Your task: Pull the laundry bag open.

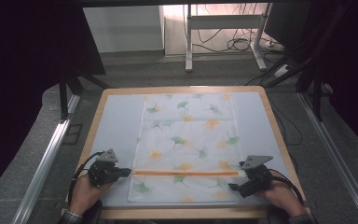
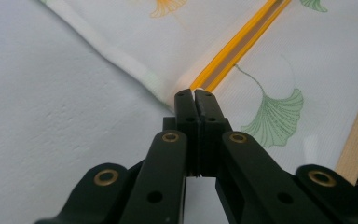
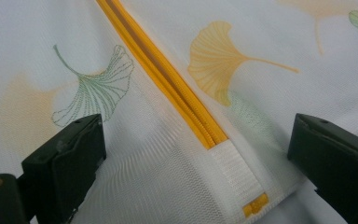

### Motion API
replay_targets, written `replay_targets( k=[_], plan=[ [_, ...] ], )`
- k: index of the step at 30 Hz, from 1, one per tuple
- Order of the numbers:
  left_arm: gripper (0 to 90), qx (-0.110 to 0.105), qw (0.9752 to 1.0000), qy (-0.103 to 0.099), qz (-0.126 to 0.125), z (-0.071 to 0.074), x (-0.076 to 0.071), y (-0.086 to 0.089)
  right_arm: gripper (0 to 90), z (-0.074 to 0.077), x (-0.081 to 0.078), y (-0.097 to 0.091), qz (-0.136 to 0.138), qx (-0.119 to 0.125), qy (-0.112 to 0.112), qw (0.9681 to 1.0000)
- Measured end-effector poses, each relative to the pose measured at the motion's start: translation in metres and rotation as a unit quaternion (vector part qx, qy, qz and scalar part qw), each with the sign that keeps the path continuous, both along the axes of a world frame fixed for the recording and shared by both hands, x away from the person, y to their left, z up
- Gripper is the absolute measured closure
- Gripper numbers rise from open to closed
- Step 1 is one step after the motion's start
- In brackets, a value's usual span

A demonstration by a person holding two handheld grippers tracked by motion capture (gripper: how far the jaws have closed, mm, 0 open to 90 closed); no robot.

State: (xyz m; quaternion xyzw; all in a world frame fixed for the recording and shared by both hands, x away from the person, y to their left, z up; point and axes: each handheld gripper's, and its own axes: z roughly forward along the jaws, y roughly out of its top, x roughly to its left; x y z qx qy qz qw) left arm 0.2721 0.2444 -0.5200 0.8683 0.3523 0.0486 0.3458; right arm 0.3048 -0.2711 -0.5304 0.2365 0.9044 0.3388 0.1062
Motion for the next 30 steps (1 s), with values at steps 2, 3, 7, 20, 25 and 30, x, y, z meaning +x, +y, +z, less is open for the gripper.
replay_targets(
  k=[2, 3, 7, 20, 25, 30],
  plan=[
    [90.0, 0.004, 1.0, 0.0, 0.002, -0.0004, -0.0002, 0.0013, 4.0, 0.0, 0.0, 0.0, 0.0, 0.0, 0.0, 1.0],
    [90.0, 0.003, 1.0, 0.001, 0.003, -0.0005, -0.0004, 0.0021, 4.0, 0.0, 0.0, 0.0, 0.0, 0.0, 0.0, 1.0],
    [90.0, 0.002, 1.0, 0.001, 0.001, -0.0008, -0.0004, 0.0037, 4.0, 0.0, 0.0, 0.0, 0.0, 0.0, 0.0, 1.0],
    [90.0, 0.019, 0.9997, 0.011, 0.003, -0.0061, 0.0007, 0.0003, 4.0, 0.0, 0.0001, 0.0001, 0.0, 0.0, -0.001, 1.0],
    [90.0, 0.02, 0.9997, 0.011, -0.001, -0.0067, 0.0005, -0.0017, 3.9, -0.0001, -0.0001, 0.0, 0.0, 0.001, -0.001, 1.0],
    [86.7, 0.023, 0.9997, 0.0, -0.004, -0.0056, 0.0003, -0.0043, 3.8, 0.0006, 0.0002, 0.0006, 0.001, -0.002, -0.001, 1.0]
  ],
)
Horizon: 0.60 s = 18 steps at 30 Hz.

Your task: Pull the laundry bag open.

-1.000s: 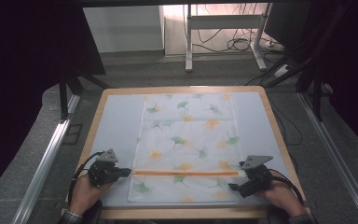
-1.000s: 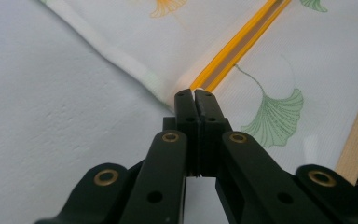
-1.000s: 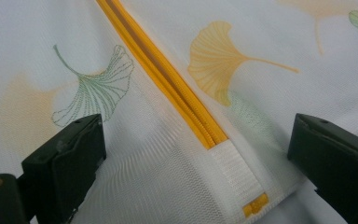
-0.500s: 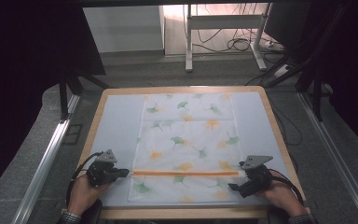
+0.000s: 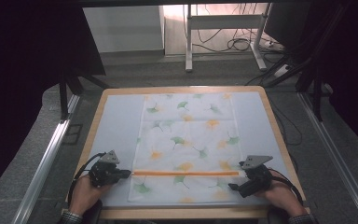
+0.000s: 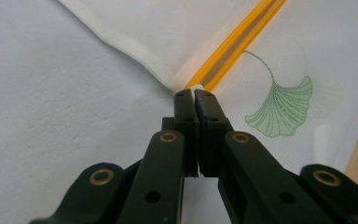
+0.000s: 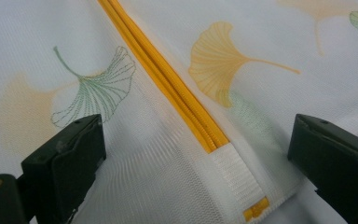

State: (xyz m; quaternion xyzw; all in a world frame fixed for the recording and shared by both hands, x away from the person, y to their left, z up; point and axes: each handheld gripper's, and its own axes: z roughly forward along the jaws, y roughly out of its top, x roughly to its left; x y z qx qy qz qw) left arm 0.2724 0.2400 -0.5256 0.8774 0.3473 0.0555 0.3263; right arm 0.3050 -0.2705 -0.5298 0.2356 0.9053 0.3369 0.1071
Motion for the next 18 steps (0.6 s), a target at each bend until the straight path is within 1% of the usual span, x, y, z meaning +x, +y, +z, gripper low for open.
replay_targets(
  k=[3, 4, 5, 6, 9, 12, 13, 14, 16, 18],
  plan=[
    [77.9, 0.002, 1.0, -0.003, 0.002, -0.0001, 0.0002, -0.001, 3.9, 0.001, 0.0007, 0.0013, -0.001, -0.005, 0.003, 1.0],
    [74.6, 0.002, 0.9999, -0.009, 0.006, 0.0001, 0.0001, -0.0015, 3.8, 0.0015, 0.0008, 0.002, -0.002, -0.008, 0.004, 1.0],
    [70.5, 0.005, 0.9999, -0.015, 0.007, 0.0007, 0.0001, -0.0014, 3.8, 0.0019, 0.0009, 0.0023, -0.003, -0.009, 0.005, 0.9999],
    [65.4, 0.004, 0.9998, -0.019, 0.01, 0.0011, 0.0001, -0.0015, 3.8, 0.0021, 0.001, 0.0029, -0.004, -0.01, 0.006, 0.9999],
    [53.7, 0.002, 0.9993, -0.03, 0.021, 0.0024, 0.0004, -0.0017, 3.9, 0.0031, 0.0017, 0.0039, -0.007, -0.013, 0.009, 0.9999],
    [42.3, -0.002, 0.9988, -0.037, 0.031, 0.0042, 0.0012, -0.0017, 3.4, 0.0043, 0.0019, 0.0056, -0.015, -0.015, 0.014, 0.9997],
    [38.6, -0.002, 0.9988, -0.037, 0.031, 0.0042, 0.0012, -0.0017, 2.1, 0.0047, 0.0015, 0.0062, -0.011, -0.018, 0.016, 0.9996],
    [36.3, -0.004, 0.9988, -0.037, 0.033, 0.0051, 0.0016, -0.0018, 1.5, 0.0052, 0.0016, 0.0064, -0.008, -0.02, 0.016, 0.9996],
    [31.5, -0.003, 0.9987, -0.04, 0.033, 0.0066, 0.001, -0.0028, 1.0, 0.0064, 0.002, 0.0065, -0.014, -0.021, 0.017, 0.9995],
    [27.9, -0.004, 0.9986, -0.042, 0.033, 0.0089, 0.0006, -0.0043, 0.3, 0.009, 0.0025, 0.0054, -0.02, -0.015, 0.017, 0.9995]
  ],
)
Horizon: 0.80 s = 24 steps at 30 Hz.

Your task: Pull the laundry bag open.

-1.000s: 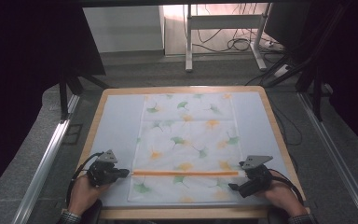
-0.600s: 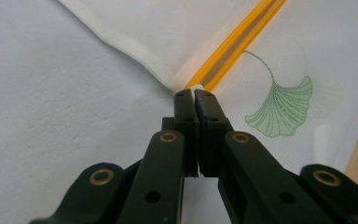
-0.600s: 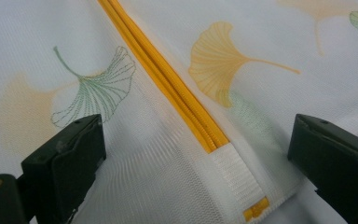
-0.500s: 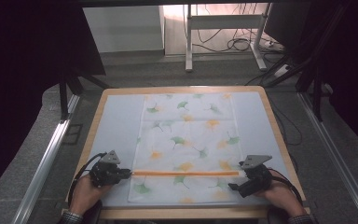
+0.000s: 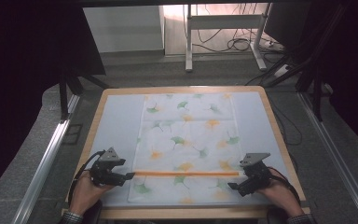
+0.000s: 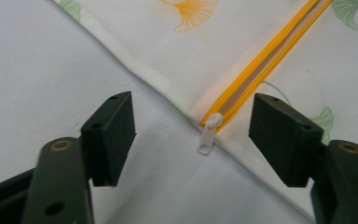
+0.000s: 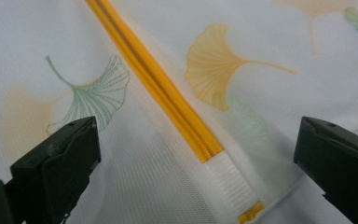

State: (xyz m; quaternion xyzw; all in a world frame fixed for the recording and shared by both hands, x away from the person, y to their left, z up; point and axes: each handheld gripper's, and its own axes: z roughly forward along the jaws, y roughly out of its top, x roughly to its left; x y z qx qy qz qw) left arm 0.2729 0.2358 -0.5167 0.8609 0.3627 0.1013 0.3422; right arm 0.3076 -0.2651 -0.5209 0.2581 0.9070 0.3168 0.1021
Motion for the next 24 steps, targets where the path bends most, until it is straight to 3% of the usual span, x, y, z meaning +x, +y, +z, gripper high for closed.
replay_targets(
  k=[6, 9, 16, 24],
  plan=[
    [15.2, 0.005, 0.9999, -0.013, 0.001, 0.008, -0.003, -0.007, 0.0, 0.012, -0.002, -0.005, -0.026, 0.028, -0.007, 0.9992],
    [13.8, 0.0, 0.9999, -0.006, -0.011, 0.013, -0.002, -0.012, 0.0, 0.017, -0.004, -0.006, -0.036, 0.034, -0.011, 0.9987],
    [10.0, -0.021, 0.9998, 0.001, -0.007, 0.024, -0.001, -0.018, 0.0, 0.031, -0.012, -0.007, -0.053, 0.041, -0.012, 0.9977],
    [4.3, -0.009, 0.9995, -0.029, 0.0, 0.036, -0.009, -0.023, 0.0, 0.045, -0.021, -0.004, -0.071, 0.064, -0.016, 0.9953]
  ],
)
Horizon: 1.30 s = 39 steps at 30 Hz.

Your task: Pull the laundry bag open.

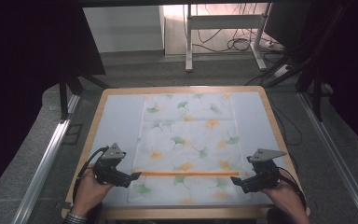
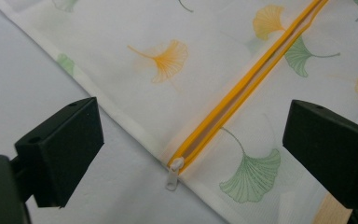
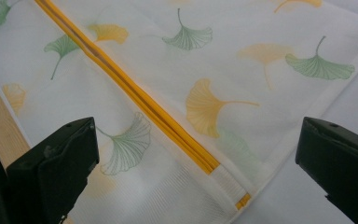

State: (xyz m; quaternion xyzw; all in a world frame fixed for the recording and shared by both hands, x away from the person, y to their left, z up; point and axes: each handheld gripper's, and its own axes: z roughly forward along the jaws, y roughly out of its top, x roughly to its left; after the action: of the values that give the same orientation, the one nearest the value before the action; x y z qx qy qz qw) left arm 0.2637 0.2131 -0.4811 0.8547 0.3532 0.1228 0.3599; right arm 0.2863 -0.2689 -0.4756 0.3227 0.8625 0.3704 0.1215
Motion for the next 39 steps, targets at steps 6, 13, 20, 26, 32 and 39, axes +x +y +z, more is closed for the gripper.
replay_targets(
  k=[6, 13, 20, 26, 32, 39],
  plan=[
    [2.4, 0.011, 0.9999, -0.006, -0.003, -0.003, -0.012, -0.002, 0.0, 0.003, -0.009, 0.004, -0.005, 0.021, -0.01, 0.9997],
    [1.4, 0.007, 1.0, -0.004, 0.004, -0.014, -0.021, 0.003, 0.0, 0.001, -0.021, 0.006, -0.002, 0.024, -0.017, 0.9996],
    [1.4, 0.004, 0.9999, -0.015, 0.002, -0.018, -0.031, 0.002, 0.0, -0.002, -0.033, 0.008, 0.006, 0.01, -0.023, 0.9997],
    [1.4, -0.003, 0.9998, -0.021, 0.0, -0.02, -0.039, 0.003, 0.0, -0.005, -0.04, 0.006, 0.005, 0.013, -0.023, 0.9996],
    [1.4, -0.009, 0.9997, -0.024, 0.006, -0.024, -0.044, 0.006, 0.0, -0.007, -0.045, 0.004, 0.001, 0.022, -0.025, 0.9994],
    [1.4, -0.013, 0.9996, -0.022, 0.013, -0.03, -0.049, 0.011, 0.0, -0.012, -0.051, 0.002, 0.004, 0.021, -0.025, 0.9995]
  ],
)
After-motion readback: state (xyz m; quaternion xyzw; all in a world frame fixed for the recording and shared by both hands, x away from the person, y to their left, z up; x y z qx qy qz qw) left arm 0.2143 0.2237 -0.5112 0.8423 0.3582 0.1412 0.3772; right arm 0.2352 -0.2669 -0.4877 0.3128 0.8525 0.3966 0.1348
